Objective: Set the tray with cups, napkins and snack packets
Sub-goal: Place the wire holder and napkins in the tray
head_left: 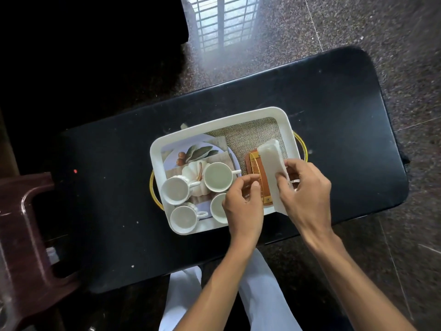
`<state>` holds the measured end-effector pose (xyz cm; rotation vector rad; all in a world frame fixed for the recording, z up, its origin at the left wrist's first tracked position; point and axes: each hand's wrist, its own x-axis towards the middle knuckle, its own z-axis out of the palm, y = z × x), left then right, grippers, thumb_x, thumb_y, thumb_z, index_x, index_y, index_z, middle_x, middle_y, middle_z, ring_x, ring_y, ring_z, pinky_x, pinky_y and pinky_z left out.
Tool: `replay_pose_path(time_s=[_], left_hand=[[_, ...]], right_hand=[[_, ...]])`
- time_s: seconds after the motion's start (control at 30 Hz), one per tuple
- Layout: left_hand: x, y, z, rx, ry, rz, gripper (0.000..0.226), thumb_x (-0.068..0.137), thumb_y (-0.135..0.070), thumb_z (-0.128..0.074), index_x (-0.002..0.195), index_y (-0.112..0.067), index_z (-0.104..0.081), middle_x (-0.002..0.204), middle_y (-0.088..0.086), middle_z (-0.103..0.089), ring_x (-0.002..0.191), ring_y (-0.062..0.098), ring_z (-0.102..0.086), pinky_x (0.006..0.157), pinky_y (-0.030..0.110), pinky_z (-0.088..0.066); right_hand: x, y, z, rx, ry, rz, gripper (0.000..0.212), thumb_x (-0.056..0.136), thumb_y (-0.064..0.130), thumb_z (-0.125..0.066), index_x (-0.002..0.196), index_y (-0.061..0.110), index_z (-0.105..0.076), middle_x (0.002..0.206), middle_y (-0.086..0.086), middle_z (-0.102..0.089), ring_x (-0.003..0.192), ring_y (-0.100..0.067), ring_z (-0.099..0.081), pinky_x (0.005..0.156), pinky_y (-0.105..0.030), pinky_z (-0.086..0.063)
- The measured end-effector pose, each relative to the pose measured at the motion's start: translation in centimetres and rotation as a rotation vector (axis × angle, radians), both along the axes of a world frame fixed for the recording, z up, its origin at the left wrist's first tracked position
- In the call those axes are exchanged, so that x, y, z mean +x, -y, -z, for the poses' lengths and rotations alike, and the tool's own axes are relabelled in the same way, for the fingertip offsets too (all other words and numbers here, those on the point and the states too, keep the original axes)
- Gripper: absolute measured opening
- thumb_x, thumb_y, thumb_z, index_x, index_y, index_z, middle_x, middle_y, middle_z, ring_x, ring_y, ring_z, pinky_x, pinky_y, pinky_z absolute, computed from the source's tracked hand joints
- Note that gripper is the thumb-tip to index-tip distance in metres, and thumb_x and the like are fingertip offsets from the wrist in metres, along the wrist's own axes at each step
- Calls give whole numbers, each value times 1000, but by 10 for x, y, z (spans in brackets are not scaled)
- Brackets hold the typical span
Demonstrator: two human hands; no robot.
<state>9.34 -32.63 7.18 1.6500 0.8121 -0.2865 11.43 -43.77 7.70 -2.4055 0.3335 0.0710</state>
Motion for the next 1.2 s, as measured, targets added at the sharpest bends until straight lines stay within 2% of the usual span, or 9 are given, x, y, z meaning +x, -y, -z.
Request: replay_pose_path(time_s=[0.2, 0.4, 0.5, 0.7, 0.8, 0.9, 0.97, 1.1, 1.2], left_hand=[[-2, -1, 1, -24, 15, -1, 18, 97, -10, -62, 103, -18, -77, 97, -7, -77, 88, 4, -70, 84, 26, -59], [-3, -2, 1, -71, 22, -14, 18, 97, -7, -62, 103, -14, -77, 96, -3, -78, 83, 1, -71, 71, 9, -54], [-3, -4, 0, -95, 28, -5, 18, 97, -8, -62, 102, -15, -77, 96, -5, -78, 86, 3, -72, 74, 10, -54], [-4, -11, -2, -121, 45, -11, 20, 96, -5, -61, 101, -17, -76, 89, -15, -75, 78, -11, -68, 68, 5, -51], [-7, -17, -6, -148, 43, -23, 19, 97, -7, -61, 103, -16, -76, 90, -13, -75, 80, -11, -68, 69, 5, -50], [-12, -30, -18, -180, 33, -50, 19, 97, -11, -62, 104, -21, -76, 100, -4, -79, 95, 4, -72, 83, 18, -57], [-17, -49, -30, -208, 53, -100, 20, 97, -12, -63, 100, -26, -76, 102, -3, -79, 100, 12, -73, 88, 23, -59], [-36, -114, -65, -134, 116, -221, 25, 95, -9, -65, 94, -30, -77, 99, -4, -81, 95, 9, -75, 83, 19, -57], [-61, -186, -91, -48, 167, -381, 30, 93, -3, -63, 91, -29, -77, 93, -1, -81, 89, 12, -76, 76, 18, -57]], right_hand=[[-4, -13, 10, -165, 29, -85, 14, 86, 11, -71, 100, 11, -67, 89, -3, -69, 76, -20, -64, 63, -29, -50], [-5, -24, 11, -371, 29, -82, 11, 86, 19, -71, 96, 16, -68, 84, -1, -68, 76, -24, -61, 53, -33, -46], [-7, -26, 13, -383, 19, -89, 17, 88, 23, -71, 104, 16, -70, 87, -1, -69, 79, -23, -63, 55, -33, -49], [-6, -26, 12, -373, -3, -82, 19, 89, 23, -70, 106, 14, -71, 89, -1, -71, 83, -24, -64, 56, -30, -45], [-6, -28, 1, -339, -15, -85, 19, 90, 26, -71, 106, 15, -70, 93, -1, -73, 85, -23, -66, 59, -32, -51], [-7, -33, -20, -278, -26, -90, 20, 91, 27, -71, 108, 16, -70, 96, -1, -74, 85, -23, -67, 64, -39, -57], [-8, -43, -39, -219, -24, -104, 17, 90, 28, -72, 105, 18, -71, 93, 2, -73, 80, -21, -67, 64, -38, -57], [-10, -85, -71, 74, -81, -194, 15, 85, 25, -76, 98, 31, -72, 87, 11, -72, 70, -9, -68, 62, -35, -58], [-11, -131, -82, 213, -226, -337, 20, 83, 40, -74, 102, 40, -69, 95, 13, -73, 76, -6, -70, 65, -32, -58]])
